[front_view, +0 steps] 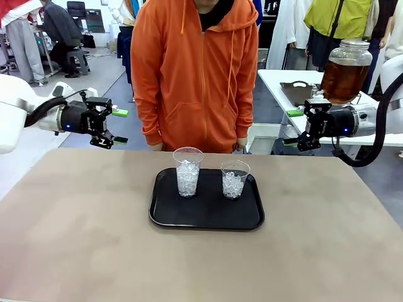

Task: Pour the drink into the iced cup.
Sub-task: Pick up the iced cup indicated by the human and present it to them.

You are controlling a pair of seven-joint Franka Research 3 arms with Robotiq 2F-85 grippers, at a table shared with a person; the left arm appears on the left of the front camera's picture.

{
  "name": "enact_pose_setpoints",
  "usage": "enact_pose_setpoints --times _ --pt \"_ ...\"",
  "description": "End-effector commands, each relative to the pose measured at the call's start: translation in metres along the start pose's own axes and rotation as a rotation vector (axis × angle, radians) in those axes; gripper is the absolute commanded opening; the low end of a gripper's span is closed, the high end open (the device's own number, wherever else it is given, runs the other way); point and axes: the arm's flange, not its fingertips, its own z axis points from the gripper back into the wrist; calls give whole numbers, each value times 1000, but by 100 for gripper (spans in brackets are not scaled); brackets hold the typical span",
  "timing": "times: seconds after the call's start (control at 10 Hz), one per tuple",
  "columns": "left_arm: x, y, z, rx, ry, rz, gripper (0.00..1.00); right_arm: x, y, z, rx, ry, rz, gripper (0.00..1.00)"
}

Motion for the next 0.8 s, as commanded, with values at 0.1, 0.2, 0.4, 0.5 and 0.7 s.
enact_pose_setpoints --times 0.1,0.2,0.4,0.5,0.7 --pt "0 0 0 0 0 0 100 0 0 0 0 0 0 100" --pt "0 0 0 0 0 0 100 0 0 0 0 0 0 100" --pt "0 0 0 0 0 0 100 0 0 0 0 0 0 100" --pt "0 0 0 0 0 0 100 0 0 0 0 0 0 100" --pt "0 0 0 0 0 0 100 0 0 0 0 0 0 100"
